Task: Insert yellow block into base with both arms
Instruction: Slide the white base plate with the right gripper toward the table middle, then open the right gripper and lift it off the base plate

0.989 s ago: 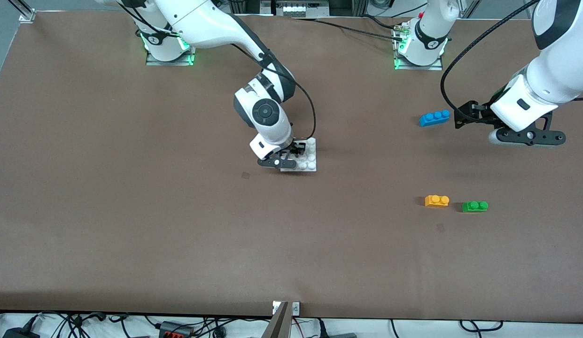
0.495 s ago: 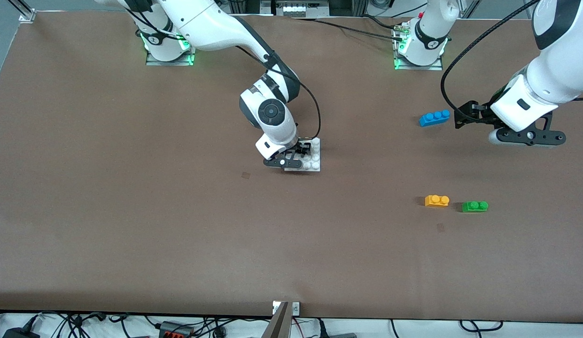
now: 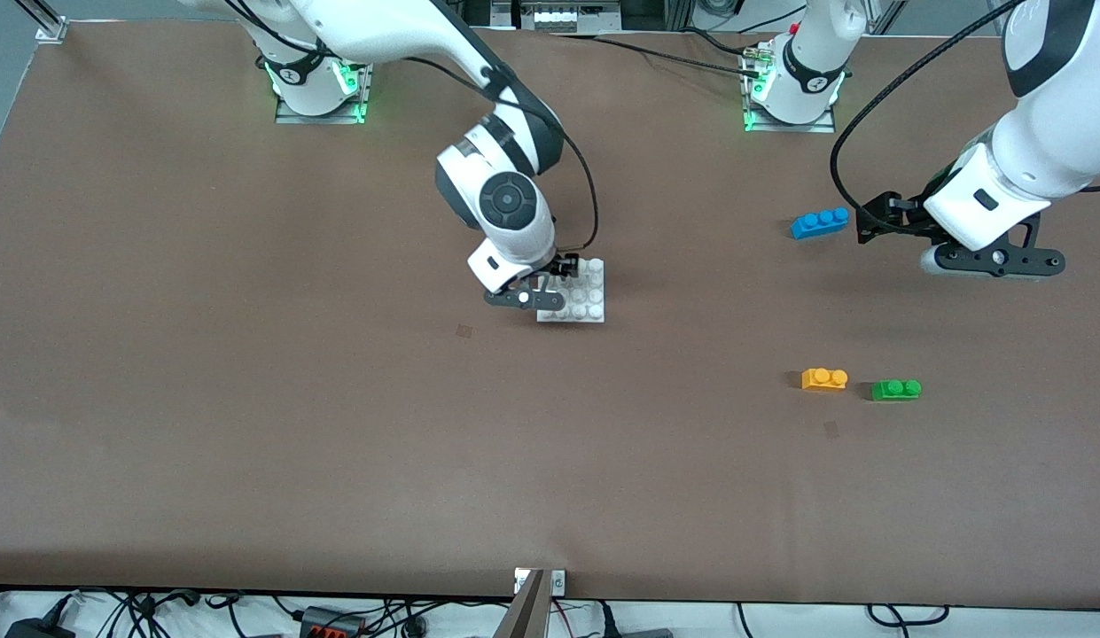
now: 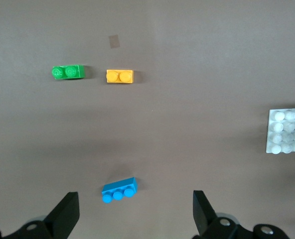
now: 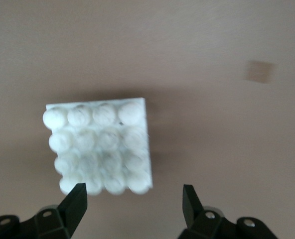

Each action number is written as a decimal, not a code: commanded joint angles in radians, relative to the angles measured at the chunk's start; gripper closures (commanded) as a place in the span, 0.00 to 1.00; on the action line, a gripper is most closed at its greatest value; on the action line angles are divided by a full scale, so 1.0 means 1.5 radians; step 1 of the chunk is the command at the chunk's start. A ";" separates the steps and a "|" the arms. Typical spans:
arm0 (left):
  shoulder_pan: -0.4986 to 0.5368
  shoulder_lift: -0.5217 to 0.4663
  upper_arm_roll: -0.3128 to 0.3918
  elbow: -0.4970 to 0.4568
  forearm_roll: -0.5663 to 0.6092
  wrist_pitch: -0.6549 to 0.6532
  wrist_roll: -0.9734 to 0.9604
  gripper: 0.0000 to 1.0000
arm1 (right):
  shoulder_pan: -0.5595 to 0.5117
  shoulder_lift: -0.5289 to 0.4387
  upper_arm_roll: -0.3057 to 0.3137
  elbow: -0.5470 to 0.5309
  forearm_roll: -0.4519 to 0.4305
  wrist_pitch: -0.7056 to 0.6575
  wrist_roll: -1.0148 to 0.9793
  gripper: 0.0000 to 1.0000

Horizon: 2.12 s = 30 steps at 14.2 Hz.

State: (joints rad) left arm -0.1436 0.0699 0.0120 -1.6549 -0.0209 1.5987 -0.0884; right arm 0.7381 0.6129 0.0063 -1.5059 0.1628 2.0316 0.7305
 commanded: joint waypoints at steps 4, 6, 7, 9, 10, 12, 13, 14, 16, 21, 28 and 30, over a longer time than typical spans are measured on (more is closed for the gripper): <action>0.003 0.131 0.003 0.003 -0.023 0.097 0.017 0.00 | -0.154 -0.122 0.006 -0.021 -0.004 -0.187 -0.181 0.00; 0.004 0.185 0.003 -0.003 -0.026 0.161 0.016 0.00 | -0.212 -0.155 0.006 -0.024 -0.011 -0.234 -0.208 0.00; -0.002 0.210 0.003 -0.013 -0.020 0.205 0.015 0.00 | -0.240 -0.170 0.006 -0.025 -0.021 -0.245 -0.242 0.00; -0.002 0.240 0.003 -0.033 -0.018 0.292 0.027 0.00 | -0.286 -0.202 0.006 -0.025 -0.053 -0.267 -0.303 0.00; 0.003 0.260 0.003 -0.033 -0.019 0.312 0.072 0.00 | -0.307 -0.219 0.006 -0.024 -0.083 -0.304 -0.327 0.00; 0.015 0.296 0.005 -0.034 -0.021 0.366 0.128 0.00 | -0.332 -0.266 0.006 -0.024 -0.153 -0.369 -0.377 0.00; 0.016 0.306 0.007 -0.034 -0.021 0.374 0.132 0.00 | -0.351 -0.287 0.006 -0.025 -0.162 -0.385 -0.401 0.00; 0.016 0.310 0.022 -0.034 -0.020 0.377 0.138 0.00 | -0.377 -0.303 0.006 -0.025 -0.162 -0.394 -0.427 0.00; 0.016 0.314 0.030 -0.035 -0.020 0.391 0.164 0.00 | -0.432 -0.318 0.006 -0.027 -0.157 -0.396 -0.503 0.00; 0.021 0.348 0.044 -0.038 -0.020 0.431 0.172 0.00 | -0.514 -0.398 0.014 -0.153 -0.132 -0.304 -0.608 0.00; 0.023 0.359 0.044 -0.077 -0.022 0.477 0.172 0.00 | -0.553 -0.465 0.008 -0.140 -0.111 -0.260 -0.604 0.00; 0.023 0.362 0.044 -0.077 -0.023 0.477 0.172 0.00 | -0.549 -0.463 0.009 -0.126 -0.102 -0.263 -0.594 0.00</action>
State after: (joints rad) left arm -0.1092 0.6151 0.0724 -1.7607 -0.0253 2.2992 0.1353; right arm -0.0724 -0.0862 0.0037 -1.7169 -0.0180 1.6322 -0.1580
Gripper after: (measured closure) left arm 0.000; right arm 0.000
